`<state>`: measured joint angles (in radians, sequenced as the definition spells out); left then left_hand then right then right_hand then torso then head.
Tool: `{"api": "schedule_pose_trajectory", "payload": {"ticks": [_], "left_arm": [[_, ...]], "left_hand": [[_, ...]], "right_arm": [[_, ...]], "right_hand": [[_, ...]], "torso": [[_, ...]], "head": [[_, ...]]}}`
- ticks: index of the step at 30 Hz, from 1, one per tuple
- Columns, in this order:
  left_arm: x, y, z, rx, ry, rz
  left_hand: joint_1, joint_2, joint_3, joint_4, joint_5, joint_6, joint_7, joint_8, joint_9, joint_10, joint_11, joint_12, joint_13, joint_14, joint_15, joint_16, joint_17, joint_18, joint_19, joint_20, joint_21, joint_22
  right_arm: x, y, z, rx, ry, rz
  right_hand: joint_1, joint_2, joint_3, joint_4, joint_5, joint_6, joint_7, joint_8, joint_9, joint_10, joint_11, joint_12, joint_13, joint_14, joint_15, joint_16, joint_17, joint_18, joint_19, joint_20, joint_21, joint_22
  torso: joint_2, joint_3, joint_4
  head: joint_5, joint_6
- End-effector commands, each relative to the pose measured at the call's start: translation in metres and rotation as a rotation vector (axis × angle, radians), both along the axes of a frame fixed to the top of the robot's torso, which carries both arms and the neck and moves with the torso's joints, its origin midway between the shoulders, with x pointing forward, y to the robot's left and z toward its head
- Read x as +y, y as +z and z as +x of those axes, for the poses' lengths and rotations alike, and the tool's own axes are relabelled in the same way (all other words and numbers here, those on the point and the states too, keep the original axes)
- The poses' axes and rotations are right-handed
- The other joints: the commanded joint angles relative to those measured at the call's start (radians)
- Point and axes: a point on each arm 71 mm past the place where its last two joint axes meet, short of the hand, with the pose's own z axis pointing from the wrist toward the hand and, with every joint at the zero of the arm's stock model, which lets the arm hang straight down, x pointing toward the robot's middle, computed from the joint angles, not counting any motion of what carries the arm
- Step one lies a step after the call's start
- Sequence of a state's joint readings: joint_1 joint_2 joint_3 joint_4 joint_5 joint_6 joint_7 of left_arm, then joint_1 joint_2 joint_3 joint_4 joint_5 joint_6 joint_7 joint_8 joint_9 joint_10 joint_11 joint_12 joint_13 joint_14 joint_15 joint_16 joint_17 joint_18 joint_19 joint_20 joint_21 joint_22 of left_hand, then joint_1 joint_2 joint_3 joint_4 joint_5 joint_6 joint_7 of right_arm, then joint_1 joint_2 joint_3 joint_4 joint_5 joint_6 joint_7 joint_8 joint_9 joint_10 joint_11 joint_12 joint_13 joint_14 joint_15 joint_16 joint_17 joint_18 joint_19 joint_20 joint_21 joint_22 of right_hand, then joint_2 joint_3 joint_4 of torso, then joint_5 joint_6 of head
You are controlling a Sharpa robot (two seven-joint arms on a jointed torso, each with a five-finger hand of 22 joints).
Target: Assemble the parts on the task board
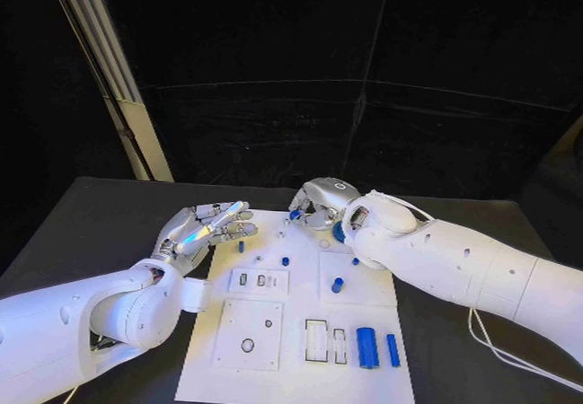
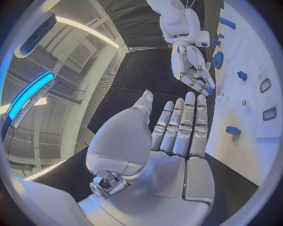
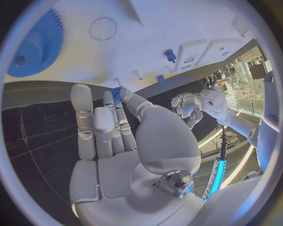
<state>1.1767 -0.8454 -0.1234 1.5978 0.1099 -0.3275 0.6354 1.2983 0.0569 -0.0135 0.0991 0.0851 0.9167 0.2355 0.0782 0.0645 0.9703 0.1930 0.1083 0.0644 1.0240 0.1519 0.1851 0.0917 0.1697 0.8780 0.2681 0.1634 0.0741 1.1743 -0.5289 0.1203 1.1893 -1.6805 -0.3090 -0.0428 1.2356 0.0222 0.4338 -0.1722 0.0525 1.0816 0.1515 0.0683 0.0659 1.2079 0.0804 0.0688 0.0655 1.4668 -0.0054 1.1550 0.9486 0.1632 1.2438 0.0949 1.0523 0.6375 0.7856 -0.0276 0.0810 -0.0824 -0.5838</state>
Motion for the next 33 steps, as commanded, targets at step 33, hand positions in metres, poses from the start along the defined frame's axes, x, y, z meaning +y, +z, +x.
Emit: {"api": "schedule_pose_trajectory", "payload": {"ticks": [33], "left_arm": [[-0.002, 0.002, 0.000, -0.004, -0.021, -0.016]], "left_hand": [[-0.009, 0.003, 0.001, -0.009, 0.002, 0.002, 0.017, -0.007, 0.000, 0.001, 0.006, -0.006, -0.001, 0.001, 0.003, -0.004, -0.001, 0.013, 0.008, -0.002, -0.005, -0.003]], "right_arm": [[0.015, -0.006, 0.008, 0.039, 0.010, -0.079]], "right_hand": [[-0.002, -0.027, 0.006, 0.019, -0.001, 0.001, 0.003, -0.002, 0.002, -0.005, 0.002, -0.005, -0.001, 0.012, -0.001, 0.009, 0.006, -0.005, -0.010, 0.001, 0.011, 0.007]], "torso": [[0.006, 0.0019, 0.0040]], "head": [[0.001, -0.011]]}}
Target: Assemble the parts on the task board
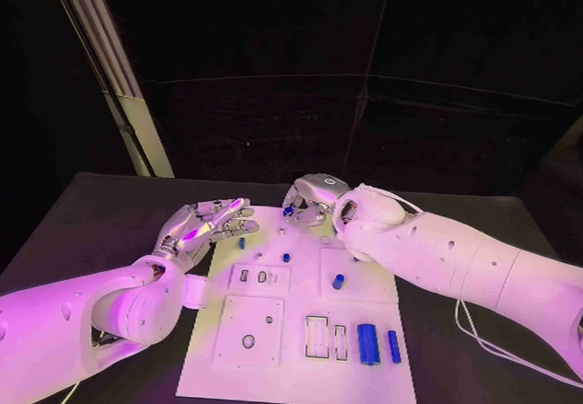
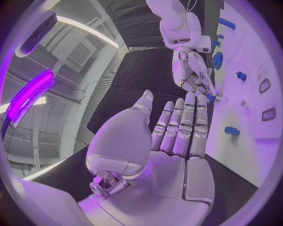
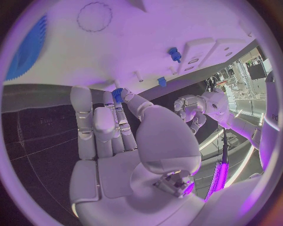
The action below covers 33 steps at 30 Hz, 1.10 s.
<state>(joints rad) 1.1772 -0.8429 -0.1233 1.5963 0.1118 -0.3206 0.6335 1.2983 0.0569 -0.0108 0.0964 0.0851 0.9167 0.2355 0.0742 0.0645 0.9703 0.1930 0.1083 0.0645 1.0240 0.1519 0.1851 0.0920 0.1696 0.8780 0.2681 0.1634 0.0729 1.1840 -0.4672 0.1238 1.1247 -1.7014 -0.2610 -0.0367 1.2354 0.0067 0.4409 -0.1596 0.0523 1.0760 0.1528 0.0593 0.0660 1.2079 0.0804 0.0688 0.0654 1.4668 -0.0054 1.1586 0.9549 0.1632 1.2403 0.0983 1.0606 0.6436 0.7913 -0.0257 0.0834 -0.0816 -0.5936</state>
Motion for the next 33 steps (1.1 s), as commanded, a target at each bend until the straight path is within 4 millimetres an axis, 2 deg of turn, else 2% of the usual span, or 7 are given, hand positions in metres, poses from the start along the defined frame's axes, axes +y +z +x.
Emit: {"api": "schedule_pose_trajectory", "payload": {"ticks": [1, 6, 15, 21, 33], "left_arm": [[-0.0011, 0.0018, -0.0001, -0.007, -0.015, -0.011], [-0.0006, 0.0018, 0.0000, -0.007, -0.014, -0.011], [-0.0007, 0.0015, 0.0002, -0.004, -0.017, -0.011], [-0.0003, 0.0013, 0.0004, -0.002, -0.016, -0.010], [0.0002, 0.0012, 0.0005, -0.002, -0.015, -0.009]], "left_hand": [[-0.009, 0.003, -0.002, -0.007, 0.002, 0.002, 0.017, -0.004, 0.000, 0.001, 0.006, -0.007, -0.001, 0.001, 0.003, -0.005, -0.002, 0.013, 0.008, -0.002, -0.006, -0.002], [-0.009, 0.003, -0.002, -0.007, 0.002, 0.002, 0.017, -0.004, 0.000, 0.001, 0.006, -0.007, -0.001, 0.001, 0.003, -0.005, -0.002, 0.013, 0.008, -0.002, -0.006, -0.002], [-0.009, 0.003, -0.002, -0.008, 0.002, 0.002, 0.017, -0.004, 0.000, 0.001, 0.006, -0.007, -0.001, 0.000, 0.003, -0.005, -0.002, 0.013, 0.009, -0.002, -0.007, -0.002], [-0.009, 0.003, -0.002, -0.008, 0.002, 0.002, 0.017, -0.004, 0.000, 0.001, 0.006, -0.007, -0.001, 0.000, 0.003, -0.005, -0.002, 0.013, 0.009, -0.002, -0.007, -0.002], [-0.009, 0.003, -0.002, -0.009, 0.002, 0.002, 0.017, -0.004, 0.000, 0.001, 0.006, -0.007, -0.001, 0.000, 0.003, -0.005, -0.002, 0.013, 0.009, -0.002, -0.007, -0.002]], "right_arm": [[-0.0013, -0.0052, -0.0007, 0.016, -0.003, -0.042], [-0.0032, -0.0041, -0.0012, 0.003, -0.007, -0.042], [-0.0046, -0.0018, -0.0026, -0.020, 0.001, -0.031], [-0.0046, -0.0009, -0.0036, -0.026, 0.007, -0.027], [-0.0054, -0.0005, -0.0040, -0.026, 0.008, -0.021]], "right_hand": [[-0.002, -0.012, -0.001, 0.006, -0.001, 0.007, 0.002, 0.007, 0.001, -0.005, 0.002, -0.005, 0.000, 0.012, -0.001, 0.005, 0.000, -0.005, -0.006, -0.002, 0.003, 0.001], [-0.003, -0.015, -0.001, 0.008, -0.001, 0.007, 0.001, 0.007, 0.001, -0.006, 0.002, -0.005, 0.000, 0.011, -0.001, 0.006, 0.000, -0.005, -0.007, -0.002, 0.004, 0.001], [-0.004, -0.022, -0.001, 0.013, 0.000, 0.006, 0.002, 0.007, 0.001, -0.006, 0.003, -0.004, 0.000, 0.011, -0.001, 0.008, 0.001, -0.005, -0.008, -0.001, 0.006, 0.002], [-0.005, -0.024, -0.001, 0.015, 0.000, 0.005, 0.002, 0.007, 0.001, -0.006, 0.003, -0.004, 0.000, 0.011, 0.000, 0.007, 0.000, -0.004, -0.009, -0.001, 0.006, 0.002], [-0.006, -0.036, 0.002, 0.026, 0.000, -0.002, 0.005, 0.005, 0.000, -0.014, 0.006, -0.006, -0.001, 0.010, 0.002, 0.012, 0.004, -0.005, -0.011, 0.001, 0.012, 0.007]], "torso": [[0.001, 0.0001, 0.0015], [0.001, 0.0008, -0.0003], [0.003, 0.0011, 0.0025], [0.003, 0.0009, 0.0021], [0.003, 0.0000, 0.0033]], "head": [[0.000, -0.002], [0.003, -0.002], [0.001, -0.003], [0.001, -0.006], [0.000, -0.003]]}}
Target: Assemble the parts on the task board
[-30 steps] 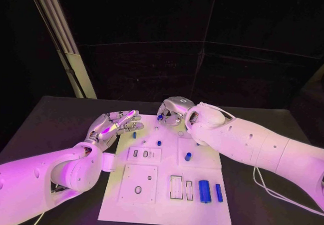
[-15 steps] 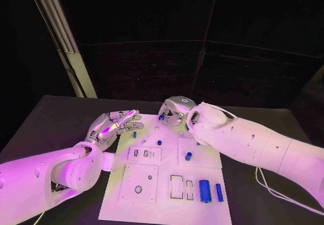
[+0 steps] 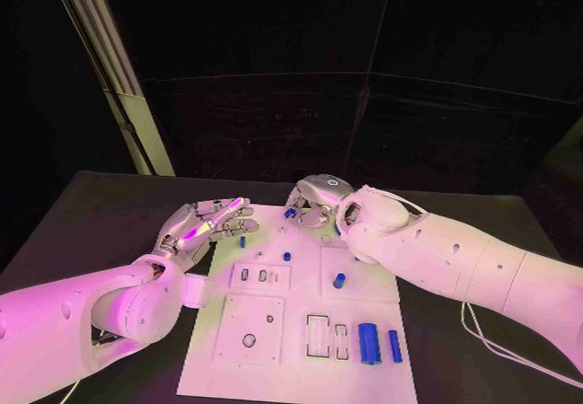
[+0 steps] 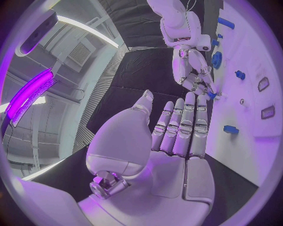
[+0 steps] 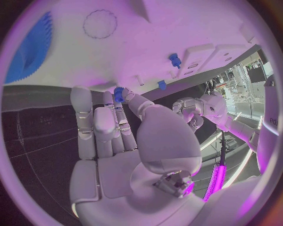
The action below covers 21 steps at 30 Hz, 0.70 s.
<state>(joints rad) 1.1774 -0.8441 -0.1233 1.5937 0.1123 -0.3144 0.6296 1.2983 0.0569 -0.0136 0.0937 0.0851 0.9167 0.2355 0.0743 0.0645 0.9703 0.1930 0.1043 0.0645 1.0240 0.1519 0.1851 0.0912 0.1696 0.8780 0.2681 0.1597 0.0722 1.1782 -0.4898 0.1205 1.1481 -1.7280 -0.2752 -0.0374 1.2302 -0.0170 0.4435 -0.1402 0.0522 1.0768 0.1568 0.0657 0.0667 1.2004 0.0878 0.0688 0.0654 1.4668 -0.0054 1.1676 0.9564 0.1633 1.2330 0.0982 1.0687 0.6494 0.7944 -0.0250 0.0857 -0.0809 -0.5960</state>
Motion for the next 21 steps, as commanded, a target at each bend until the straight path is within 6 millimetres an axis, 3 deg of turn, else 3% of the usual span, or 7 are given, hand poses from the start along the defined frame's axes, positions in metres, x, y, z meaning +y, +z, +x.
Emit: {"api": "schedule_pose_trajectory", "payload": {"ticks": [1, 14, 19, 21], "left_arm": [[-0.0007, 0.0016, 0.0000, -0.006, -0.012, -0.008], [-0.0001, 0.0016, 0.0001, -0.005, -0.011, -0.008], [0.0000, 0.0015, 0.0002, -0.005, -0.010, -0.007], [0.0000, 0.0015, 0.0002, -0.005, -0.010, -0.007]], "left_hand": [[-0.009, 0.003, 0.001, -0.006, 0.002, 0.002, 0.017, -0.004, 0.000, 0.001, 0.006, -0.003, -0.001, 0.000, 0.003, -0.005, -0.001, 0.013, 0.009, -0.002, -0.003, -0.002], [-0.009, 0.003, 0.001, -0.006, 0.002, 0.002, 0.017, -0.004, 0.000, 0.001, 0.006, -0.003, -0.001, 0.000, 0.003, -0.005, -0.001, 0.013, 0.009, -0.002, -0.003, -0.002], [-0.009, 0.003, 0.001, -0.006, 0.002, 0.002, 0.017, -0.004, 0.000, 0.001, 0.006, -0.003, -0.001, 0.000, 0.003, -0.005, -0.001, 0.013, 0.009, -0.002, -0.003, -0.002], [-0.008, 0.003, 0.001, -0.007, 0.002, 0.002, 0.016, -0.005, 0.000, 0.000, 0.006, -0.004, -0.001, 0.000, 0.003, -0.006, -0.001, 0.013, 0.009, -0.001, -0.005, -0.002]], "right_arm": [[-0.0003, 0.0012, -0.0001, -0.004, 0.004, -0.005], [-0.0014, 0.0020, -0.0011, -0.006, 0.007, 0.002], [-0.0015, 0.0016, -0.0001, -0.001, 0.002, 0.007], [-0.0011, 0.0013, 0.0001, 0.002, 0.001, 0.008]], "right_hand": [[-0.001, -0.012, -0.001, 0.006, 0.000, -0.003, 0.001, -0.002, 0.000, -0.007, -0.002, -0.006, -0.001, 0.010, 0.002, 0.004, 0.003, -0.005, -0.004, 0.001, 0.004, 0.001], [-0.002, -0.022, 0.000, 0.015, 0.001, -0.009, 0.003, -0.003, -0.001, -0.013, 0.000, -0.006, -0.001, 0.009, 0.004, 0.004, 0.001, -0.005, -0.006, 0.003, 0.006, 0.001], [-0.005, -0.053, -0.007, 0.036, -0.001, -0.081, 0.024, -0.007, -0.005, -0.068, 0.020, -0.008, -0.003, -0.005, 0.019, -0.022, -0.038, -0.001, -0.029, 0.015, -0.010, -0.030], [-0.003, -0.065, -0.016, 0.044, 0.000, -0.122, 0.024, -0.006, -0.005, -0.090, 0.023, -0.007, -0.003, -0.010, 0.022, -0.033, -0.054, 0.003, -0.040, 0.020, -0.020, -0.047]], "torso": [[0.000, -0.0007, 0.0019], [-0.002, -0.0025, 0.0048], [-0.003, -0.0034, 0.0064], [-0.003, -0.0038, 0.0070]], "head": [[-0.001, -0.001], [-0.004, -0.004], [-0.005, -0.006], [-0.006, -0.006]]}}
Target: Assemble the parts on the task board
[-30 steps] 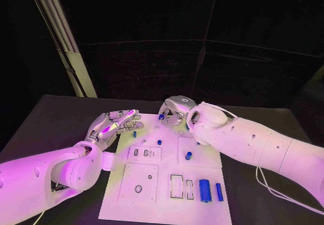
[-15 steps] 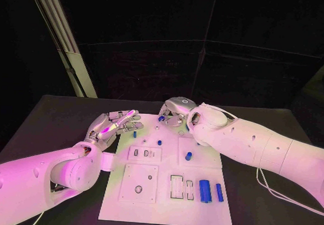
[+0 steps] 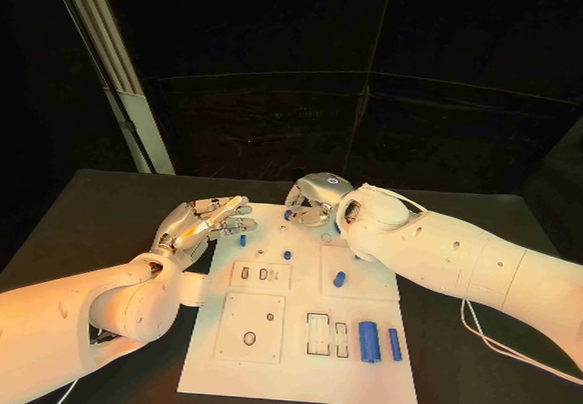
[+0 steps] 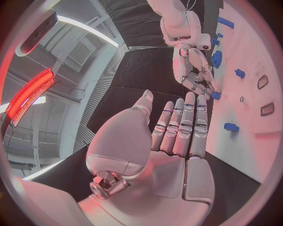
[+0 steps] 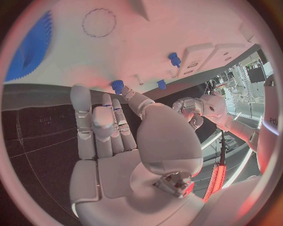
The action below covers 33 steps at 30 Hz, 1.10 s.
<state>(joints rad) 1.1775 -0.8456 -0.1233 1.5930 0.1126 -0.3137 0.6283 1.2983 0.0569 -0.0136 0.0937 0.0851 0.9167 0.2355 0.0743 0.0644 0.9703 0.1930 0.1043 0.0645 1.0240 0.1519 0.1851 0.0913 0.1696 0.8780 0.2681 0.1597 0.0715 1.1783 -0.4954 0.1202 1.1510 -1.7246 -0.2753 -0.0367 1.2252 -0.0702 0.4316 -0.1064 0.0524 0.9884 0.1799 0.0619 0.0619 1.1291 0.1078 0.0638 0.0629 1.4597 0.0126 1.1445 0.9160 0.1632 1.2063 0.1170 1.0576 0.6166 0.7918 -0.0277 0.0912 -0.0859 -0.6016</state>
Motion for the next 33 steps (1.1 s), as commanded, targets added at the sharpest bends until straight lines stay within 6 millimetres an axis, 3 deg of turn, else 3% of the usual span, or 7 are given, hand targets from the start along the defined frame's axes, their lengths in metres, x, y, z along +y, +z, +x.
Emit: {"api": "schedule_pose_trajectory", "payload": {"ticks": [1, 17, 25, 28, 29, 30, 33], "left_arm": [[-0.001, 0.002, 0.000, -0.006, -0.011, -0.008], [0.001, 0.002, 0.000, -0.006, -0.009, -0.006], [0.003, 0.002, 0.000, -0.006, -0.005, -0.006], [0.004, 0.002, -0.001, -0.006, -0.004, -0.005], [0.004, 0.002, -0.001, -0.006, -0.004, -0.005], [0.005, 0.002, -0.001, -0.006, -0.003, -0.005], [0.004, 0.002, -0.001, -0.006, -0.005, -0.005]], "left_hand": [[-0.008, 0.003, 0.001, -0.007, 0.002, 0.002, 0.016, -0.005, 0.000, 0.000, 0.006, -0.004, -0.001, 0.000, 0.003, -0.006, -0.002, 0.013, 0.009, -0.001, -0.005, -0.001], [-0.008, 0.003, 0.001, -0.007, 0.002, 0.002, 0.016, -0.005, 0.000, 0.000, 0.006, -0.004, -0.001, 0.000, 0.003, -0.006, -0.002, 0.013, 0.009, -0.001, -0.005, -0.001], [-0.008, 0.004, 0.001, -0.008, 0.002, 0.001, 0.016, -0.005, 0.000, 0.000, 0.006, -0.004, -0.001, -0.001, 0.004, -0.007, -0.002, 0.013, 0.009, -0.001, -0.006, -0.002], [-0.008, 0.004, 0.001, -0.008, 0.002, 0.001, 0.016, -0.005, 0.000, 0.000, 0.006, -0.004, -0.001, -0.001, 0.004, -0.007, -0.002, 0.013, 0.009, -0.001, -0.006, -0.002], [-0.008, 0.004, 0.001, -0.008, 0.002, 0.001, 0.016, -0.005, 0.000, 0.000, 0.006, -0.004, -0.001, -0.001, 0.004, -0.007, -0.002, 0.013, 0.009, -0.001, -0.006, -0.002], [-0.008, 0.004, 0.001, -0.008, 0.002, 0.001, 0.016, -0.005, 0.000, 0.000, 0.006, -0.004, -0.001, -0.001, 0.004, -0.007, -0.002, 0.013, 0.009, -0.001, -0.006, -0.002], [-0.008, 0.004, 0.001, -0.009, 0.002, 0.002, 0.016, -0.005, 0.000, 0.000, 0.006, -0.005, -0.001, -0.001, 0.004, -0.007, -0.002, 0.013, 0.009, -0.001, -0.006, -0.002]], "right_arm": [[0.002, 0.001, 0.000, 0.002, 0.004, 0.007], [-0.012, 0.008, -0.006, -0.017, -0.018, 0.055], [-0.065, 0.013, -0.020, 0.119, -0.139, 0.129], [-0.086, 0.012, -0.026, 0.182, -0.192, 0.130], [-0.091, 0.012, -0.028, 0.196, -0.206, 0.126], [-0.099, 0.011, -0.029, 0.216, -0.227, 0.116], [-0.110, 0.010, -0.030, 0.235, -0.258, 0.087]], "right_hand": [[0.005, -0.016, -0.011, 0.015, 0.000, -0.046, 0.000, -0.002, 0.000, -0.026, 0.003, -0.001, 0.000, -0.004, 0.005, -0.013, -0.019, 0.004, -0.016, 0.003, -0.012, -0.018], [0.013, -0.019, -0.040, 0.048, 0.001, -0.032, -0.001, 0.012, 0.008, 0.015, -0.003, 0.024, 0.009, 0.008, 0.001, 0.017, 0.017, -0.001, 0.002, 0.002, 0.015, 0.019], [-0.042, -0.072, -0.130, 0.126, 0.059, -0.012, -0.039, 0.020, 0.008, 0.265, -0.058, 0.182, 0.104, 0.037, -0.040, 0.115, 0.142, -0.020, 0.065, -0.033, 0.103, 0.149], [-0.047, -0.085, -0.216, 0.173, 0.123, -0.023, -0.056, 0.031, 0.010, 0.322, -0.074, 0.399, 0.305, 0.057, -0.056, 0.203, 0.266, -0.042, 0.111, -0.051, 0.173, 0.262], [-0.022, -0.063, -0.281, 0.212, 0.142, -0.048, -0.060, 0.037, 0.009, 0.292, -0.069, 0.591, 0.506, 0.058, -0.050, 0.231, 0.300, -0.047, 0.118, -0.052, 0.196, 0.291], [0.008, -0.066, -0.345, 0.242, 0.135, -0.063, -0.046, 0.048, 0.010, 0.255, -0.062, 0.795, 0.733, 0.060, -0.050, 0.262, 0.349, -0.052, 0.126, -0.048, 0.222, 0.334], [0.060, -0.054, -0.413, 0.302, 0.140, -0.092, -0.037, 0.065, 0.009, 0.261, -0.052, 1.036, 0.992, 0.067, -0.040, 0.300, 0.409, -0.060, 0.138, -0.036, 0.259, 0.392]], "torso": [[-0.001, -0.0011, 0.0019], [-0.006, -0.0006, 0.0020], [-0.012, -0.0012, -0.0061], [-0.015, -0.0010, -0.0102], [-0.016, -0.0004, -0.0120], [-0.017, -0.0002, -0.0127], [-0.018, 0.0002, -0.0153]], "head": [[-0.001, -0.001], [-0.004, -0.002], [-0.011, 0.003], [-0.013, 0.004], [-0.012, 0.004], [-0.013, 0.004], [-0.016, 0.005]]}}
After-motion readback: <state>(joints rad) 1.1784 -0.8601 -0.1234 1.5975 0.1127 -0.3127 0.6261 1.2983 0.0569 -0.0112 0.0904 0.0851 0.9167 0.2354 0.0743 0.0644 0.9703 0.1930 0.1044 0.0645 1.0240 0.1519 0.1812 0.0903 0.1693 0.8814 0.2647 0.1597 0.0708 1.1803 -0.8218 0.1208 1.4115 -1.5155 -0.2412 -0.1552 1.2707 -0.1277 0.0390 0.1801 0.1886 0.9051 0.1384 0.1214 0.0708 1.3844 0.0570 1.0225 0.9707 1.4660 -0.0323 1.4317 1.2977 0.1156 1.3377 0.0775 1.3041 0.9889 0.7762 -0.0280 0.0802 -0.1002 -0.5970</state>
